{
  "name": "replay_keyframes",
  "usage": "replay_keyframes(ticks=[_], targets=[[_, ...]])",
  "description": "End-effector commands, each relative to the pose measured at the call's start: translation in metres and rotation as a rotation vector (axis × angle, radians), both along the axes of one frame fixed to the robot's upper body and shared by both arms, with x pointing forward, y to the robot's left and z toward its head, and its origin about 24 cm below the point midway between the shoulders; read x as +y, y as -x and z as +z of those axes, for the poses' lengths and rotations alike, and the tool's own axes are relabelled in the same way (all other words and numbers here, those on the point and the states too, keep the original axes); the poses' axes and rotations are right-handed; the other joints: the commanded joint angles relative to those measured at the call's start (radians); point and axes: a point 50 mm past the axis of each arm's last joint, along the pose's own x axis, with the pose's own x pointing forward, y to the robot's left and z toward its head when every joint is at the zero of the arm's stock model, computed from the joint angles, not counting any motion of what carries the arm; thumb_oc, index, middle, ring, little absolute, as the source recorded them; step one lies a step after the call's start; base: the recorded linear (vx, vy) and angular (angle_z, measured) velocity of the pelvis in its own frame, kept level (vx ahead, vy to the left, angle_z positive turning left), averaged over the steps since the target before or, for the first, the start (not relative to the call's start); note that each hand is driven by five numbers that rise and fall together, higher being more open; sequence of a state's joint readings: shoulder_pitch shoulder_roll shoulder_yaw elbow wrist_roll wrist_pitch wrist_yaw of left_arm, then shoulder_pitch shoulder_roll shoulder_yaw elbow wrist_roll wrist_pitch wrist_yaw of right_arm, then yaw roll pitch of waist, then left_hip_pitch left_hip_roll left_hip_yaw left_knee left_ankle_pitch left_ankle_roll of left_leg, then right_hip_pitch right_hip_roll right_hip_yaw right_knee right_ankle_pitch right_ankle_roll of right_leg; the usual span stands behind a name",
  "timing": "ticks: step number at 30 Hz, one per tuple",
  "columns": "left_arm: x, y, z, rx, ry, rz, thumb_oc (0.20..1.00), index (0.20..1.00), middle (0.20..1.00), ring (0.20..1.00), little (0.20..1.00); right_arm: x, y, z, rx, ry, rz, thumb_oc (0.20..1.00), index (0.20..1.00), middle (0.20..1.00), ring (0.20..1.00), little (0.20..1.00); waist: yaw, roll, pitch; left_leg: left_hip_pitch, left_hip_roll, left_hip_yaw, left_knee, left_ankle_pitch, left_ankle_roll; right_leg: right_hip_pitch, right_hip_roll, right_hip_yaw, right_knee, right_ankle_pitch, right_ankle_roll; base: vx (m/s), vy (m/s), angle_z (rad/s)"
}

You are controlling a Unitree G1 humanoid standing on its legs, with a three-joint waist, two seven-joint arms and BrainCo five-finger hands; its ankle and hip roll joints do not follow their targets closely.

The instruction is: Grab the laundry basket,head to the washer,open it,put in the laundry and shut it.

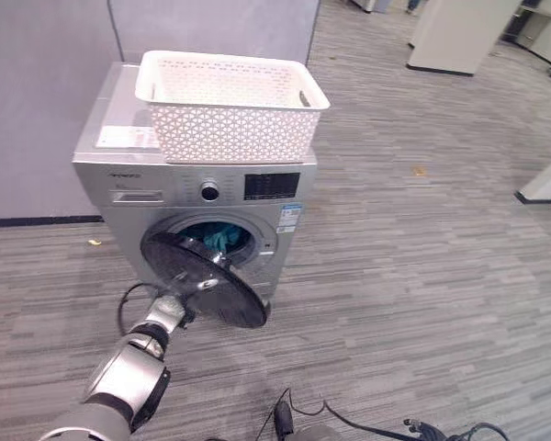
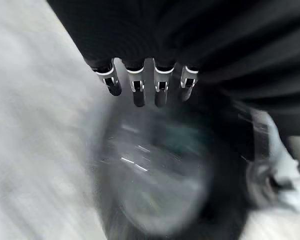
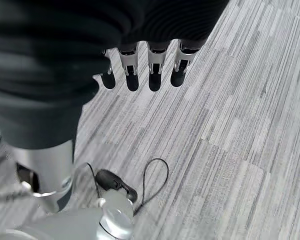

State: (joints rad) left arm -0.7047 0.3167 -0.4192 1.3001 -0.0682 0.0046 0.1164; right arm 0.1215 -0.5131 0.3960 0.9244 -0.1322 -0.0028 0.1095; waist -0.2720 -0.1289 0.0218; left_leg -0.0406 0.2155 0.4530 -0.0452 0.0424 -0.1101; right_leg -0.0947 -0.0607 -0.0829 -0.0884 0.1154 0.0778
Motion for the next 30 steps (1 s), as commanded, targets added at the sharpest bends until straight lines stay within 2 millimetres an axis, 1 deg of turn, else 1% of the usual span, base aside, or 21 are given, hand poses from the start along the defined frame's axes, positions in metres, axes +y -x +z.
replay_keyframes(ticks=[1,2,3,4,6,8,9,10,12,14,15,17,18,19,20,21,23,25,26,29,30], targets=[[-0.031,-0.051,0.077,-0.370,-0.019,-0.071,1.000,1.000,1.000,1.000,1.000,-0.024,0.002,0.014,-0.044,0.068,0.040,1.000,1.000,1.000,1.000,1.000,-0.016,-0.014,0.020,-0.053,0.093,-0.035,0.022,0.061,-0.047,-0.024,-0.055,0.027,0.025,-0.069,0.107,-0.01,-0.084,-0.02],[-0.041,-0.055,0.085,-0.415,-0.003,-0.099,1.000,1.000,1.000,1.000,1.000,-0.023,0.005,0.013,-0.039,0.069,0.045,1.000,1.000,1.000,1.000,1.000,-0.020,-0.013,0.018,-0.051,0.094,-0.033,0.009,0.065,-0.047,-0.029,-0.053,0.029,0.024,-0.068,0.108,0.02,-0.026,-0.10],[-0.063,-0.060,0.100,-0.504,0.075,-0.135,1.000,1.000,1.000,1.000,1.000,-0.022,0.011,0.009,-0.026,0.071,0.033,1.000,1.000,1.000,1.000,1.000,-0.021,-0.009,0.014,-0.046,0.092,-0.030,-0.009,0.073,-0.047,-0.036,-0.050,0.030,0.023,-0.067,0.110,0.02,-0.026,-0.26],[-0.063,-0.060,0.100,-0.504,0.075,-0.135,1.000,1.000,1.000,1.000,1.000,-0.021,0.011,0.009,-0.026,0.070,0.033,1.000,1.000,1.000,1.000,1.000,-0.020,-0.009,0.014,-0.046,0.092,-0.030,-0.010,0.074,-0.047,-0.036,-0.050,0.031,0.023,-0.067,0.111,0.02,-0.026,-0.31],[-0.085,-0.060,0.111,-0.587,0.161,-0.176,1.000,1.000,1.000,1.000,1.000,-0.020,0.018,0.005,-0.007,0.077,0.017,1.000,1.000,1.000,1.000,1.000,-0.016,-0.003,0.014,-0.042,0.089,-0.030,-0.020,0.079,-0.048,-0.034,-0.052,0.026,0.022,-0.070,0.110,0.02,-0.011,-0.11],[-0.102,-0.055,0.112,-0.622,0.194,-0.245,1.000,1.000,1.000,1.000,1.000,-0.018,0.024,0.002,0.001,0.075,0.003,1.000,1.000,1.000,1.000,1.000,-0.010,0.003,0.014,-0.040,0.084,-0.036,-0.025,0.080,-0.046,-0.030,-0.057,0.019,0.024,-0.072,0.110,0.02,0.003,0.02],[-0.111,-0.050,0.124,-0.697,0.208,-0.323,1.000,1.000,1.000,1.000,1.000,-0.019,0.023,0.002,-0.010,0.075,-0.012,1.000,1.000,1.000,1.000,1.000,0.000,0.014,0.017,-0.043,0.079,-0.045,-0.027,0.081,-0.046,-0.024,-0.063,0.008,0.025,-0.074,0.111,0.04,0.009,0.04],[-0.111,-0.050,0.124,-0.696,0.207,-0.323,1.000,1.000,1.000,1.000,1.000,-0.019,0.023,0.002,-0.010,0.074,-0.011,1.000,1.000,1.000,1.000,1.000,-0.001,0.014,0.017,-0.043,0.078,-0.046,-0.027,0.081,-0.046,-0.024,-0.063,0.007,0.025,-0.074,0.111,0.04,0.022,0.06],[-0.112,-0.047,0.149,-0.810,0.169,-0.427,1.000,1.000,1.000,1.000,1.000,-0.019,0.018,0.006,-0.040,0.064,0.000,1.000,1.000,1.000,1.000,1.000,0.014,0.028,0.027,-0.064,0.074,-0.048,-0.028,0.104,-0.037,-0.027,-0.068,-0.010,0.024,-0.062,0.106,-0.06,0.003,0.06],[-0.111,-0.043,0.157,-0.849,0.162,-0.460,1.000,1.000,1.000,1.000,1.000,-0.019,0.014,0.007,-0.057,0.057,0.003,1.000,1.000,1.000,1.000,1.000,0.019,0.035,0.027,-0.070,0.073,-0.056,-0.030,0.106,-0.038,-0.025,-0.070,-0.018,0.022,-0.062,0.106,-0.03,0.005,0.20],[-0.112,-0.033,0.171,-0.927,0.113,-0.560,1.000,1.000,1.000,1.000,1.000,-0.015,0.007,0.010,-0.087,0.036,0.014,1.000,1.000,1.000,1.000,1.000,0.036,0.047,0.032,-0.077,0.068,-0.067,-0.033,0.108,-0.038,-0.023,-0.073,-0.032,0.021,-0.064,0.107,0.01,0.017,0.27],[-0.109,-0.024,0.176,-0.963,0.086,-0.617,1.000,1.000,1.000,1.000,1.000,-0.014,0.002,0.012,-0.103,0.025,0.020,1.000,1.000,1.000,1.000,1.000,0.046,0.052,0.035,-0.081,0.066,-0.073,-0.033,0.108,-0.039,-0.019,-0.075,-0.038,0.020,-0.065,0.108,0.02,0.017,0.17],[-0.102,-0.003,0.174,-0.967,0.080,-0.719,1.000,1.000,1.000,1.000,1.000,-0.012,0.000,0.013,-0.113,0.006,0.018,1.000,1.000,1.000,1.000,1.000,0.069,0.064,0.039,-0.082,0.062,-0.083,-0.033,0.107,-0.040,-0.011,-0.079,-0.051,0.019,-0.069,0.108,0.03,0.018,0.20],[-0.101,-0.002,0.174,-0.965,0.079,-0.718,1.000,1.000,1.000,1.000,1.000,-0.012,0.000,0.013,-0.112,0.005,0.020,1.000,1.000,1.000,1.000,1.000,0.067,0.064,0.038,-0.081,0.062,-0.083,-0.033,0.107,-0.040,-0.010,-0.079,-0.051,0.019,-0.069,0.108,0.05,0.015,0.23],[-0.089,0.023,0.164,-0.885,0.100,-0.845,1.000,1.000,1.000,1.000,1.000,-0.014,-0.001,0.014,-0.111,-0.004,0.001,1.000,1.000,1.000,1.000,1.000,0.092,0.074,0.042,-0.078,0.061,-0.088,-0.031,0.103,-0.040,0.001,-0.081,-0.059,0.018,-0.073,0.108,0.03,0.002,0.15],[-0.088,0.024,0.164,-0.881,0.100,-0.844,1.000,1.000,1.000,1.000,1.000,-0.013,-0.001,0.013,-0.110,-0.005,0.003,1.000,1.000,1.000,1.000,1.000,0.090,0.073,0.041,-0.077,0.061,-0.087,-0.031,0.103,-0.040,0.002,-0.081,-0.059,0.018,-0.073,0.109,0.05,0.007,0.06],[-0.073,0.048,0.153,-0.704,0.154,-0.958,1.000,1.000,1.000,1.000,1.000,-0.018,-0.001,0.014,-0.102,0.001,-0.023,1.000,1.000,1.000,1.000,1.000,0.109,0.085,0.039,-0.070,0.058,-0.087,-0.029,0.100,-0.041,0.012,-0.083,-0.063,0.017,-0.075,0.108,0.06,0.013,0.09],[-0.065,0.076,0.116,-0.363,0.197,-1.097,1.000,1.000,1.000,1.000,1.000,-0.022,0.000,0.012,-0.068,0.004,-0.041,1.000,1.000,1.000,1.000,1.000,0.123,0.102,0.041,-0.061,0.058,-0.086,-0.026,0.094,-0.039,0.020,-0.082,-0.061,0.015,-0.079,0.108,0.06,0.018,0.12],[-0.065,0.076,0.116,-0.359,0.196,-1.098,1.000,1.000,1.000,1.000,1.000,-0.021,0.000,0.011,-0.068,0.001,-0.040,1.000,1.000,1.000,1.000,1.000,0.125,0.099,0.041,-0.059,0.058,-0.084,-0.025,0.093,-0.039,0.021,-0.082,-0.059,0.015,-0.079,0.108,0.04,0.015,0.19],[-0.058,0.089,0.075,-0.059,0.086,-1.211,1.000,1.000,1.000,1.000,1.000,-0.026,-0.008,0.015,-0.077,0.015,-0.020,1.000,1.000,1.000,1.000,1.000,0.121,0.108,0.049,-0.057,0.060,-0.083,-0.025,0.088,-0.038,0.014,-0.081,-0.050,0.016,-0.081,0.110,0.01,0.024,0.07],[-0.054,0.091,0.043,0.080,-0.050,-1.245,1.000,1.000,1.000,1.000,1.000,-0.028,-0.022,0.022,-0.112,0.028,0.013,1.000,1.000,1.000,1.000,1.000,0.111,0.107,0.059,-0.064,0.062,-0.097,-0.028,0.086,-0.035,-0.003,-0.075,-0.034,0.018,-0.081,0.111,-0.03,0.047,-0.04]])
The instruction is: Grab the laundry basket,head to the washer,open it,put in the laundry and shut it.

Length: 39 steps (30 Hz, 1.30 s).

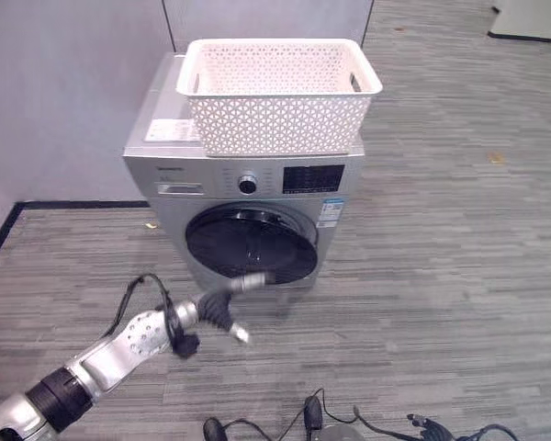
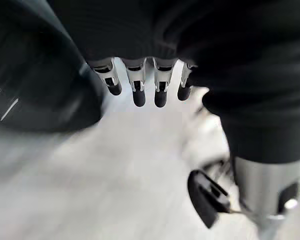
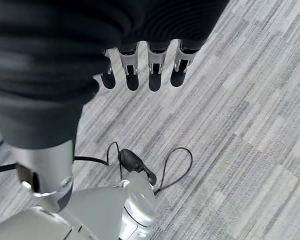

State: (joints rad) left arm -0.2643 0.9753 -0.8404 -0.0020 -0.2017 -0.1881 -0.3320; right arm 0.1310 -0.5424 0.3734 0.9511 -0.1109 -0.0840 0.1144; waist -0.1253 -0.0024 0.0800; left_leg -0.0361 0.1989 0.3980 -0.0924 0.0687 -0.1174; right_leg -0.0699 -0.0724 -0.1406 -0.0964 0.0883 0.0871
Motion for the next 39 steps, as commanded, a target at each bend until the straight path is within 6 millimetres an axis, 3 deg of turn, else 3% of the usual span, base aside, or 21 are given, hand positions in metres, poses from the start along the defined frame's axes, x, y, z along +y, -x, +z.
replay_keyframes(ticks=[1,3,4,6,8,9,10,11,12,13,15,16,23,24,25,26,27,30,35,37,39], targets=[[-0.008,-0.019,-0.025,-0.043,-0.231,-0.119,1.000,1.000,1.000,1.000,1.000,-0.016,-0.032,0.020,-0.096,0.039,0.036,1.000,1.000,1.000,1.000,1.000,-0.040,-0.024,0.004,-0.073,0.077,-0.054,0.019,0.056,-0.026,-0.039,-0.060,0.037,0.028,-0.053,0.101,-0.03,0.038,-0.06],[-0.011,-0.026,-0.041,-0.060,-0.304,-0.107,1.000,1.000,1.000,1.000,1.000,-0.015,-0.040,0.023,-0.122,0.045,0.047,1.000,1.000,1.000,1.000,1.000,-0.039,-0.033,0.010,-0.080,0.072,-0.082,0.024,0.048,-0.023,-0.056,-0.057,0.056,0.035,-0.053,0.099,-0.05,0.028,-0.28],[-0.026,-0.046,-0.066,-0.142,-0.438,-0.061,1.000,1.000,1.000,1.000,1.000,-0.018,-0.054,0.030,-0.157,0.084,0.070,1.000,1.000,1.000,1.000,1.000,-0.037,-0.056,0.036,-0.124,0.047,-0.189,0.075,0.010,-0.013,-0.088,-0.060,0.081,0.058,-0.053,0.092,-0.09,0.034,-0.35],[-0.031,-0.047,-0.068,-0.152,-0.434,-0.066,1.000,1.000,1.000,1.000,1.000,-0.020,-0.055,0.031,-0.160,0.089,0.065,1.000,1.000,1.000,1.000,1.000,-0.037,-0.051,0.037,-0.138,0.045,-0.195,0.085,0.011,-0.011,-0.096,-0.063,0.077,0.061,-0.050,0.092,-0.08,0.033,-0.24],[-0.046,-0.078,-0.074,-0.274,-0.575,0.022,1.000,1.000,1.000,1.000,1.000,-0.027,-0.067,0.039,-0.203,0.140,0.057,1.000,1.000,1.000,1.000,1.000,-0.056,-0.068,0.079,-0.209,0.015,-0.292,0.157,-0.035,-0.002,-0.123,-0.077,0.082,0.092,-0.058,0.084,-0.13,0.093,-0.26],[-0.045,-0.095,-0.064,-0.328,-0.608,0.091,1.000,1.000,1.000,1.000,1.000,-0.030,-0.075,0.044,-0.234,0.166,0.054,1.000,1.000,1.000,1.000,1.000,-0.071,-0.074,0.099,-0.256,0.007,-0.293,0.202,-0.037,0.002,-0.147,-0.089,0.080,0.107,-0.051,0.081,-0.19,0.174,0.25],[-0.019,-0.120,-0.042,-0.383,-0.634,0.279,1.000,1.000,1.000,1.000,1.000,-0.026,-0.090,0.050,-0.288,0.174,0.064,1.000,1.000,1.000,1.000,1.000,-0.095,-0.091,0.122,-0.287,0.001,-0.265,0.235,-0.048,0.006,-0.185,-0.097,0.099,0.125,-0.040,0.082,-0.14,0.143,0.45],[-0.019,-0.121,-0.042,-0.386,-0.633,0.281,1.000,1.000,1.000,1.000,1.000,-0.026,-0.091,0.051,-0.291,0.175,0.065,1.000,1.000,1.000,1.000,1.000,-0.096,-0.091,0.121,-0.293,0.002,-0.264,0.240,-0.051,0.006,-0.190,-0.097,0.101,0.128,-0.041,0.083,-0.10,0.155,0.12],[0.002,-0.132,-0.028,-0.400,-0.647,0.391,1.000,1.000,1.000,1.000,1.000,-0.022,-0.100,0.055,-0.321,0.165,0.075,1.000,1.000,1.000,1.000,1.000,-0.105,-0.101,0.128,-0.306,0.001,-0.247,0.249,-0.052,0.008,-0.211,-0.101,0.112,0.132,-0.033,0.085,-0.10,0.141,-0.14],[0.041,-0.153,0.011,-0.457,-0.658,0.591,1.000,1.000,1.000,1.000,1.000,-0.011,-0.114,0.063,-0.380,0.127,0.106,1.000,1.000,1.000,1.000,1.000,-0.121,-0.127,0.145,-0.340,0.002,-0.214,0.270,-0.055,0.011,-0.256,-0.112,0.130,0.141,-0.015,0.091,-0.10,0.139,-0.40],[0.062,-0.160,0.034,-0.489,-0.681,0.679,1.000,1.000,1.000,1.000,1.000,-0.005,-0.122,0.068,-0.414,0.108,0.127,1.000,1.000,1.000,1.000,1.000,-0.131,-0.140,0.154,-0.362,0.005,-0.201,0.284,-0.060,0.013,-0.282,-0.116,0.141,0.146,-0.005,0.097,-0.10,0.121,-0.62],[0.099,-0.167,0.072,-0.539,-0.721,0.805,1.000,1.000,1.000,1.000,1.000,0.005,-0.131,0.075,-0.462,0.082,0.167,1.000,1.000,1.000,1.000,1.000,-0.148,-0.163,0.167,-0.405,0.010,-0.185,0.314,-0.069,0.016,-0.321,-0.120,0.157,0.149,0.011,0.101,-0.10,0.101,-0.45],[0.099,-0.167,0.073,-0.540,-0.721,0.805,1.000,1.000,1.000,1.000,1.000,0.006,-0.131,0.075,-0.462,0.082,0.167,1.000,1.000,1.000,1.000,1.000,-0.149,-0.163,0.166,-0.408,0.010,-0.186,0.316,-0.070,0.016,-0.324,-0.120,0.157,0.150,0.011,0.101,-0.02,0.045,-0.10],[0.207,-0.139,0.214,-0.751,-0.715,1.287,1.000,1.000,1.000,1.000,1.000,0.015,-0.148,0.106,-0.605,0.051,0.217,1.000,1.000,1.000,1.000,1.000,-0.205,-0.200,0.175,-0.556,0.036,-0.179,0.427,-0.147,0.020,-0.426,-0.131,0.180,0.136,0.039,0.125,-0.05,0.267,-0.06],[0.206,-0.139,0.216,-0.754,-0.716,1.287,1.000,1.000,1.000,1.000,1.000,0.015,-0.148,0.106,-0.607,0.049,0.215,1.000,1.000,1.000,1.000,1.000,-0.206,-0.200,0.174,-0.563,0.037,-0.181,0.431,-0.149,0.021,-0.430,-0.131,0.179,0.137,0.039,0.125,-0.05,0.365,-0.29],[0.222,-0.125,0.255,-0.855,-0.635,1.399,1.000,1.000,1.000,1.000,1.000,0.016,-0.152,0.121,-0.676,0.040,0.223,1.000,1.000,1.000,1.000,1.000,-0.219,-0.204,0.174,-0.597,0.036,-0.178,0.455,-0.164,0.029,-0.450,-0.136,0.189,0.127,0.051,0.132,0.00,0.133,-0.53],[0.227,-0.120,0.268,-0.888,-0.595,1.436,1.000,1.000,1.000,1.000,1.000,0.014,-0.151,0.125,-0.695,0.040,0.215,1.000,1.000,1.000,1.000,1.000,-0.225,-0.203,0.174,-0.611,0.035,-0.175,0.467,-0.173,0.033,-0.457,-0.140,0.192,0.122,0.056,0.136,0.02,0.164,-0.64],[0.232,-0.112,0.285,-0.929,-0.499,1.498,1.000,1.000,1.000,1.000,1.000,0.006,-0.149,0.132,-0.715,0.067,0.208,1.000,1.000,1.000,1.000,1.000,-0.230,-0.200,0.171,-0.630,0.032,-0.169,0.484,-0.186,0.041,-0.468,-0.147,0.195,0.118,0.064,0.143,0.04,0.080,-0.29],[0.201,-0.127,0.313,-1.023,0.031,1.526,1.000,1.000,1.000,1.000,1.000,-0.008,-0.133,0.124,-0.653,0.120,0.202,1.000,1.000,1.000,1.000,1.000,-0.232,-0.182,0.156,-0.624,0.000,-0.175,0.485,-0.208,0.062,-0.449,-0.175,0.187,0.122,0.059,0.158,0.09,0.077,0.06],[0.175,-0.142,0.318,-1.052,0.097,1.442,1.000,1.000,1.000,1.000,1.000,-0.012,-0.132,0.123,-0.638,0.137,0.200,1.000,1.000,1.000,1.000,1.000,-0.234,-0.169,0.156,-0.600,-0.025,-0.178,0.469,-0.208,0.075,-0.439,-0.187,0.182,0.161,0.060,0.165,0.09,0.077,0.10],[0.124,-0.164,0.310,-1.103,0.203,1.264,1.000,1.000,1.000,1.000,1.000,-0.007,-0.123,0.114,-0.630,0.108,0.184,1.000,1.000,1.000,1.000,1.000,-0.221,-0.151,0.167,-0.550,-0.057,-0.183,0.419,-0.191,0.090,-0.436,-0.188,0.176,0.269,0.027,0.157,0.09,0.080,0.25]])
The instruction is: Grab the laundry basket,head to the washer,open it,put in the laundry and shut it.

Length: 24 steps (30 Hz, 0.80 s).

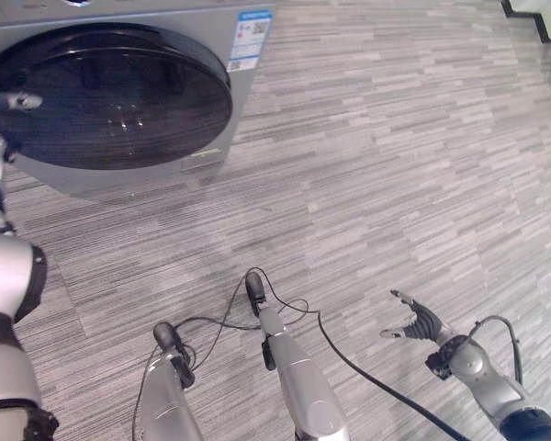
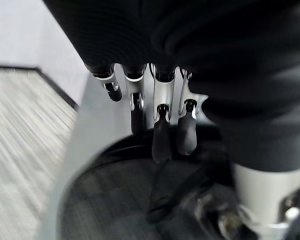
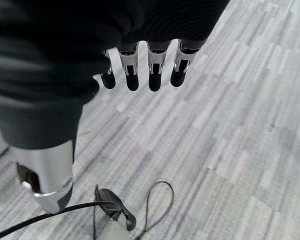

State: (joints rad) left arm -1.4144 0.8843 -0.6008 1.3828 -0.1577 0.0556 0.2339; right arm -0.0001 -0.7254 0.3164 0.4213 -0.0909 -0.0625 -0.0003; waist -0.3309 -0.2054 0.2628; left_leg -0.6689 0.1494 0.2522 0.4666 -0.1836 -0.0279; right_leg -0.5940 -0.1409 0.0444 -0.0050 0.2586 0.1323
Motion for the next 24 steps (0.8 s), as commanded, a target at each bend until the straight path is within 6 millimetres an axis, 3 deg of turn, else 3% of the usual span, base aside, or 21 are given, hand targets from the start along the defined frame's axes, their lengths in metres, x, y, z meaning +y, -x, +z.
replay_keyframes(ticks=[1,2,3,4,5,6,7,8,9,10,11,12,13,16,17,18,20,21,24], targets=[[-0.098,-0.034,0.023,-0.276,-0.025,-0.387,1.000,1.000,1.000,1.000,1.000,-0.013,0.013,-0.004,0.014,0.014,-0.047,1.000,1.000,1.000,1.000,1.000,-0.006,0.066,-0.005,0.122,-0.032,-0.042,-0.172,0.069,0.012,0.084,-0.110,-0.002,0.248,-0.152,0.103,0.07,0.064,0.19],[-0.098,-0.034,0.019,-0.273,-0.020,-0.385,1.000,1.000,1.000,1.000,1.000,-0.015,0.014,-0.004,0.018,0.019,-0.048,1.000,1.000,1.000,1.000,1.000,-0.007,0.068,-0.007,0.129,-0.034,-0.040,-0.179,0.071,0.012,0.085,-0.112,0.000,0.254,-0.156,0.103,0.14,0.033,0.19],[-0.156,-0.043,-0.025,-0.266,-0.001,-0.574,1.000,1.000,1.000,1.000,1.000,-0.009,0.030,-0.025,0.095,-0.001,-0.061,1.000,1.000,1.000,1.000,1.000,0.003,0.092,0.026,0.209,-0.067,-0.057,-0.219,0.080,0.018,0.071,-0.086,0.033,0.353,-0.178,0.080,0.08,-0.029,0.26],[-0.177,-0.039,-0.057,-0.236,-0.028,-0.653,1.000,1.000,1.000,1.000,1.000,-0.004,0.036,-0.037,0.139,-0.008,-0.064,1.000,1.000,1.000,1.000,1.000,0.017,0.098,0.040,0.236,-0.081,-0.056,-0.247,0.113,0.018,0.071,-0.078,0.045,0.321,-0.169,0.063,0.18,-0.090,0.56],[-0.203,-0.023,-0.126,-0.126,0.103,-0.776,1.000,1.000,1.000,1.000,1.000,0.000,0.041,-0.047,0.172,-0.003,-0.075,1.000,1.000,1.000,1.000,1.000,0.050,0.114,0.044,0.302,-0.096,-0.061,-0.284,0.112,0.012,0.124,-0.099,0.035,0.232,-0.167,0.067,0.08,-0.087,0.64],[-0.203,-0.023,-0.127,-0.124,0.104,-0.775,1.000,1.000,1.000,1.000,1.000,0.000,0.042,-0.047,0.173,-0.002,-0.074,1.000,1.000,1.000,1.000,1.000,0.050,0.115,0.044,0.306,-0.095,-0.061,-0.287,0.112,0.011,0.129,-0.099,0.035,0.229,-0.166,0.067,0.25,-0.227,0.56],[-0.218,0.004,-0.186,-0.016,0.218,-0.856,1.000,1.000,1.000,1.000,1.000,-0.004,0.043,-0.052,0.186,0.007,-0.121,1.000,1.000,1.000,1.000,1.000,0.075,0.128,0.040,0.364,-0.088,-0.078,-0.310,0.109,0.007,0.133,-0.106,0.025,0.141,-0.136,0.074,0.15,-0.165,0.28],[-0.218,0.005,-0.186,-0.015,0.218,-0.856,1.000,1.000,1.000,1.000,1.000,-0.004,0.043,-0.053,0.187,0.007,-0.121,1.000,1.000,1.000,1.000,1.000,0.074,0.129,0.041,0.367,-0.087,-0.079,-0.312,0.108,0.007,0.138,-0.105,0.024,0.138,-0.135,0.074,0.23,-0.276,0.08],[-0.220,0.020,-0.214,0.043,0.289,-0.876,1.000,1.000,1.000,1.000,1.000,-0.003,0.043,-0.055,0.189,-0.005,-0.146,1.000,1.000,1.000,1.000,1.000,0.089,0.126,0.038,0.400,-0.083,-0.089,-0.314,0.112,0.004,0.158,-0.099,0.018,0.138,-0.132,0.076,0.17,-0.294,0.13],[-0.225,0.043,-0.249,0.159,0.369,-0.921,1.000,1.000,1.000,1.000,1.000,0.003,0.054,-0.068,0.236,-0.054,-0.182,1.000,1.000,1.000,1.000,1.000,0.117,0.123,0.014,0.432,-0.078,-0.120,-0.314,0.116,-0.007,0.225,-0.104,-0.012,0.139,-0.166,0.075,0.16,-0.294,0.25],[-0.225,0.043,-0.249,0.160,0.369,-0.920,1.000,1.000,1.000,1.000,1.000,0.004,0.054,-0.068,0.236,-0.055,-0.181,1.000,1.000,1.000,1.000,1.000,0.115,0.122,0.012,0.430,-0.080,-0.120,-0.316,0.121,-0.007,0.224,-0.106,-0.013,0.136,-0.163,0.075,0.23,-0.427,0.69],[-0.217,0.070,-0.284,0.279,0.433,-0.922,1.000,1.000,1.000,1.000,1.000,0.005,0.063,-0.074,0.266,-0.076,-0.193,1.000,1.000,1.000,1.000,1.000,0.144,0.125,-0.020,0.474,-0.056,-0.155,-0.330,0.126,-0.022,0.288,-0.092,-0.061,0.146,-0.198,0.065,0.14,-0.244,0.96],[-0.217,0.070,-0.284,0.280,0.433,-0.922,1.000,1.000,1.000,1.000,1.000,0.006,0.063,-0.074,0.266,-0.076,-0.192,1.000,1.000,1.000,1.000,1.000,0.143,0.124,-0.022,0.472,-0.057,-0.156,-0.333,0.131,-0.022,0.287,-0.093,-0.062,0.143,-0.194,0.065,0.23,-0.357,0.98],[-0.194,0.109,-0.322,0.447,0.488,-0.897,1.000,1.000,1.000,1.000,1.000,0.003,0.069,-0.082,0.310,-0.071,-0.214,1.000,1.000,1.000,1.000,1.000,0.177,0.132,-0.084,0.531,-0.022,-0.169,-0.378,0.159,-0.047,0.388,-0.070,-0.121,0.076,-0.200,0.058,0.19,-0.269,0.40],[-0.183,0.135,-0.343,0.548,0.555,-0.872,1.000,1.000,1.000,1.000,1.000,0.001,0.073,-0.087,0.343,-0.049,-0.218,1.000,1.000,1.000,1.000,1.000,0.199,0.142,-0.119,0.566,-0.003,-0.171,-0.405,0.185,-0.062,0.442,-0.051,-0.145,0.021,-0.200,0.053,0.17,-0.205,0.06],[-0.182,0.136,-0.344,0.549,0.556,-0.870,1.000,1.000,1.000,1.000,1.000,0.001,0.074,-0.087,0.344,-0.049,-0.216,1.000,1.000,1.000,1.000,1.000,0.198,0.142,-0.118,0.570,-0.002,-0.171,-0.409,0.187,-0.063,0.446,-0.049,-0.146,0.017,-0.199,0.053,0.15,-0.215,0.05],[-0.170,0.159,-0.359,0.622,0.591,-0.828,1.000,1.000,1.000,1.000,1.000,0.002,0.079,-0.091,0.363,-0.041,-0.217,1.000,1.000,1.000,1.000,1.000,0.217,0.153,-0.143,0.600,0.016,-0.171,-0.440,0.193,-0.070,0.486,-0.028,-0.159,-0.010,-0.215,0.045,0.09,-0.151,0.04],[-0.164,0.172,-0.371,0.692,0.587,-0.807,1.000,1.000,1.000,1.000,1.000,0.003,0.080,-0.094,0.368,-0.052,-0.232,1.000,1.000,1.000,1.000,1.000,0.225,0.159,-0.160,0.611,0.028,-0.170,-0.451,0.224,-0.078,0.501,-0.012,-0.164,-0.015,-0.224,0.039,0.06,-0.106,0.04],[-0.161,0.180,-0.383,0.799,0.525,-0.808,1.000,1.000,1.000,1.000,1.000,0.006,0.083,-0.096,0.381,-0.071,-0.235,1.000,1.000,1.000,1.000,1.000,0.227,0.163,-0.179,0.619,0.040,-0.173,-0.462,0.259,-0.089,0.518,0.000,-0.164,-0.026,-0.228,0.031,0.05,-0.094,0.04]])
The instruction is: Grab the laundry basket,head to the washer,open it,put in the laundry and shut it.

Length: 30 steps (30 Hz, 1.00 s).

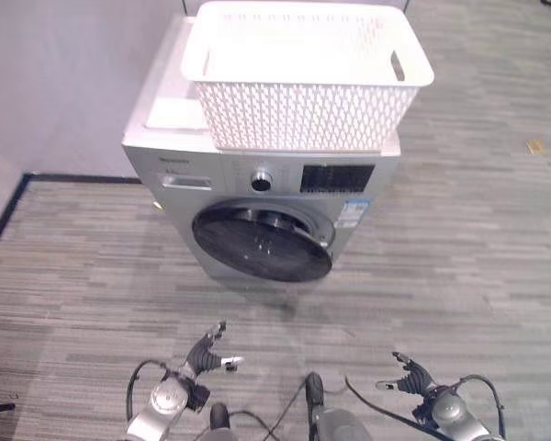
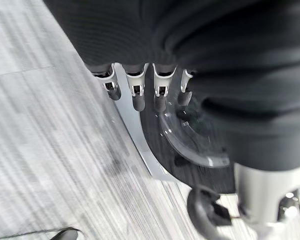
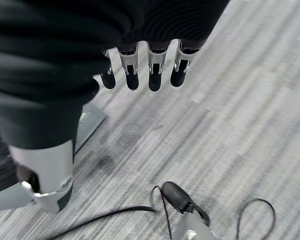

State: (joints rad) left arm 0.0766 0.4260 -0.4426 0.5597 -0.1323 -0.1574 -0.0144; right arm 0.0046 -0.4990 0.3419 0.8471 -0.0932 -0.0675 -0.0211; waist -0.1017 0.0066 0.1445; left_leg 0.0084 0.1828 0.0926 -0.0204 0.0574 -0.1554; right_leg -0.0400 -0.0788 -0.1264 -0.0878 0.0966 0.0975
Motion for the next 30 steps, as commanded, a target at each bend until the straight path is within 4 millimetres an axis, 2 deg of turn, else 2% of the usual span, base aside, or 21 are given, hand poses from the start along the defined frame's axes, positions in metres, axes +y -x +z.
replay_keyframes(ticks=[1,5,6,7,8,9,10,11,12,13,14,15,16,19,20,21,23,24,26,29,30], targets=[[0.006,-0.010,-0.003,0.020,-0.118,-0.143,1.000,1.000,1.000,1.000,1.000,-0.001,0.030,-0.012,0.086,0.001,0.015,1.000,1.000,1.000,1.000,1.000,-0.014,-0.045,-0.080,-0.038,0.020,-0.002,0.004,0.000,0.038,-0.018,-0.046,0.010,0.055,-0.084,0.058,0.05,-0.059,0.02],[0.004,-0.023,-0.006,0.030,-0.197,-0.188,1.000,1.000,1.000,1.000,1.000,-0.003,0.037,-0.014,0.127,0.022,0.042,1.000,1.000,1.000,1.000,1.000,-0.039,-0.038,-0.089,-0.033,0.047,0.009,0.021,0.006,0.029,-0.010,-0.020,0.028,0.086,-0.117,0.037,0.04,-0.087,0.11],[0.003,-0.042,0.002,-0.005,-0.262,-0.239,1.000,1.000,1.000,1.000,1.000,-0.005,0.043,-0.015,0.158,0.028,0.063,1.000,1.000,1.000,1.000,1.000,-0.054,-0.042,-0.078,-0.054,0.072,0.001,0.108,0.039,0.031,-0.004,0.010,0.054,0.123,-0.138,0.007,-0.02,-0.077,0.06],[0.003,-0.042,0.002,-0.006,-0.263,-0.240,1.000,1.000,1.000,1.000,1.000,-0.005,0.043,-0.015,0.157,0.028,0.062,1.000,1.000,1.000,1.000,1.000,-0.053,-0.041,-0.076,-0.057,0.075,-0.001,0.116,0.036,0.030,-0.005,0.013,0.055,0.126,-0.139,0.006,-0.08,-0.193,-0.02],[0.004,-0.062,0.011,-0.058,-0.372,-0.291,1.000,1.000,1.000,1.000,1.000,-0.008,0.042,-0.013,0.168,0.045,0.094,1.000,1.000,1.000,1.000,1.000,-0.045,-0.063,-0.040,-0.144,0.068,-0.073,0.324,0.077,0.048,-0.008,0.043,0.096,0.155,-0.139,-0.023,-0.08,-0.121,-0.19],[0.003,-0.063,0.012,-0.060,-0.373,-0.292,1.000,1.000,1.000,1.000,1.000,-0.008,0.041,-0.013,0.166,0.045,0.093,1.000,1.000,1.000,1.000,1.000,-0.048,-0.062,-0.044,-0.157,0.067,-0.078,0.330,0.079,0.049,-0.015,0.043,0.092,0.155,-0.135,-0.023,-0.13,-0.151,-0.47],[0.002,-0.075,0.017,-0.099,-0.445,-0.336,1.000,1.000,1.000,1.000,1.000,-0.010,0.038,-0.012,0.166,0.060,0.114,1.000,1.000,1.000,1.000,1.000,-0.044,-0.075,-0.028,-0.212,0.042,-0.132,0.403,0.084,0.060,-0.015,0.049,0.107,0.154,-0.139,-0.030,-0.06,-0.034,-0.45],[0.002,-0.075,0.017,-0.099,-0.445,-0.336,1.000,1.000,1.000,1.000,1.000,-0.010,0.038,-0.012,0.166,0.060,0.114,1.000,1.000,1.000,1.000,1.000,-0.045,-0.074,-0.028,-0.213,0.042,-0.133,0.404,0.084,0.060,-0.016,0.049,0.106,0.154,-0.139,-0.030,0.01,-0.029,-0.55],[-0.001,-0.094,0.028,-0.149,-0.563,-0.421,1.000,1.000,1.000,1.000,1.000,-0.012,0.035,-0.010,0.167,0.075,0.130,1.000,1.000,1.000,1.000,1.000,-0.044,-0.081,-0.022,-0.252,0.025,-0.169,0.333,0.051,0.065,-0.004,0.057,0.135,0.134,-0.152,-0.016,0.16,0.126,-0.52],[-0.002,-0.114,0.041,-0.195,-0.644,-0.441,1.000,1.000,1.000,1.000,1.000,-0.013,0.024,-0.005,0.125,0.083,0.139,1.000,1.000,1.000,1.000,1.000,-0.047,-0.075,-0.020,-0.283,0.059,-0.158,0.169,0.070,0.053,0.005,0.062,0.173,0.112,-0.171,0.003,0.16,0.125,-0.53],[-0.002,-0.114,0.041,-0.195,-0.643,-0.441,1.000,1.000,1.000,1.000,1.000,-0.013,0.024,-0.005,0.125,0.083,0.139,1.000,1.000,1.000,1.000,1.000,-0.046,-0.075,-0.019,-0.279,0.059,-0.155,0.164,0.073,0.053,0.005,0.062,0.175,0.113,-0.171,0.003,0.14,0.197,-0.34],[-0.005,-0.124,0.049,-0.231,-0.666,-0.446,1.000,1.000,1.000,1.000,1.000,-0.014,0.019,-0.003,0.104,0.087,0.135,1.000,1.000,1.000,1.000,1.000,-0.043,-0.074,-0.008,-0.302,0.075,-0.139,0.103,0.102,0.044,0.009,0.058,0.185,0.115,-0.182,0.006,0.17,0.245,-0.22],[-0.009,-0.132,0.054,-0.245,-0.673,-0.431,1.000,1.000,1.000,1.000,1.000,-0.009,0.018,-0.005,0.117,0.093,0.169,1.000,1.000,1.000,1.000,1.000,-0.048,-0.057,-0.013,-0.252,0.079,-0.137,0.023,0.091,0.033,0.010,0.055,0.220,0.124,-0.203,0.023,0.16,0.245,-0.87],[-0.009,-0.132,0.054,-0.247,-0.673,-0.431,1.000,1.000,1.000,1.000,1.000,-0.009,0.017,-0.005,0.115,0.094,0.169,1.000,1.000,1.000,1.000,1.000,-0.040,-0.056,-0.010,-0.242,0.082,-0.127,0.010,0.099,0.033,0.008,0.057,0.228,0.125,-0.200,0.023,0.06,0.123,-0.96],[-0.013,-0.148,0.068,-0.284,-0.674,-0.394,1.000,1.000,1.000,1.000,1.000,-0.011,0.012,0.000,0.095,0.100,0.176,1.000,1.000,1.000,1.000,1.000,-0.071,-0.057,-0.004,-0.262,0.053,-0.111,0.056,0.075,0.029,-0.018,0.020,0.251,0.146,-0.204,0.038,0.03,0.364,-0.84],[-0.010,-0.161,0.082,-0.317,-0.663,-0.322,1.000,1.000,1.000,1.000,1.000,-0.012,-0.005,0.010,0.040,0.110,0.193,1.000,1.000,1.000,1.000,1.000,-0.088,-0.066,0.015,-0.278,0.031,-0.077,0.086,0.054,0.036,-0.062,-0.004,0.284,0.170,-0.199,0.049,0.00,0.418,-0.53],[-0.007,-0.168,0.091,-0.337,-0.669,-0.299,1.000,1.000,1.000,1.000,1.000,-0.009,-0.011,0.013,0.021,0.109,0.204,1.000,1.000,1.000,1.000,1.000,-0.092,-0.073,0.024,-0.287,0.025,-0.058,0.099,0.046,0.039,-0.091,-0.011,0.302,0.185,-0.195,0.052,-0.07,0.177,-0.44],[-0.005,-0.183,0.111,-0.382,-0.690,-0.267,1.000,1.000,1.000,1.000,1.000,-0.003,-0.024,0.020,-0.020,0.099,0.231,1.000,1.000,1.000,1.000,1.000,-0.102,-0.090,0.048,-0.313,0.015,-0.028,0.117,0.040,0.046,-0.140,-0.022,0.317,0.202,-0.180,0.061,-0.09,0.117,-1.13],[0.007,-0.198,0.136,-0.417,-0.723,-0.203,1.000,1.000,1.000,1.000,1.000,0.005,-0.038,0.027,-0.067,0.089,0.260,1.000,1.000,1.000,1.000,1.000,-0.109,-0.109,0.074,-0.343,0.009,-0.009,0.130,0.040,0.052,-0.195,-0.024,0.329,0.223,-0.161,0.067,-0.10,0.089,-0.73],[0.012,-0.205,0.150,-0.437,-0.737,-0.173,1.000,1.000,1.000,1.000,1.000,0.008,-0.044,0.031,-0.092,0.081,0.268,1.000,1.000,1.000,1.000,1.000,-0.113,-0.118,0.082,-0.360,0.007,-0.001,0.138,0.039,0.054,-0.216,-0.026,0.329,0.223,-0.151,0.072,-0.05,0.022,-0.13],[0.034,-0.226,0.206,-0.529,-0.778,-0.024,1.000,1.000,1.000,1.000,1.000,0.021,-0.060,0.041,-0.167,0.054,0.283,1.000,1.000,1.000,1.000,1.000,-0.126,-0.141,0.118,-0.408,0.001,0.008,0.144,0.043,0.059,-0.263,-0.039,0.310,0.211,-0.117,0.087,-0.06,0.013,-0.48]])
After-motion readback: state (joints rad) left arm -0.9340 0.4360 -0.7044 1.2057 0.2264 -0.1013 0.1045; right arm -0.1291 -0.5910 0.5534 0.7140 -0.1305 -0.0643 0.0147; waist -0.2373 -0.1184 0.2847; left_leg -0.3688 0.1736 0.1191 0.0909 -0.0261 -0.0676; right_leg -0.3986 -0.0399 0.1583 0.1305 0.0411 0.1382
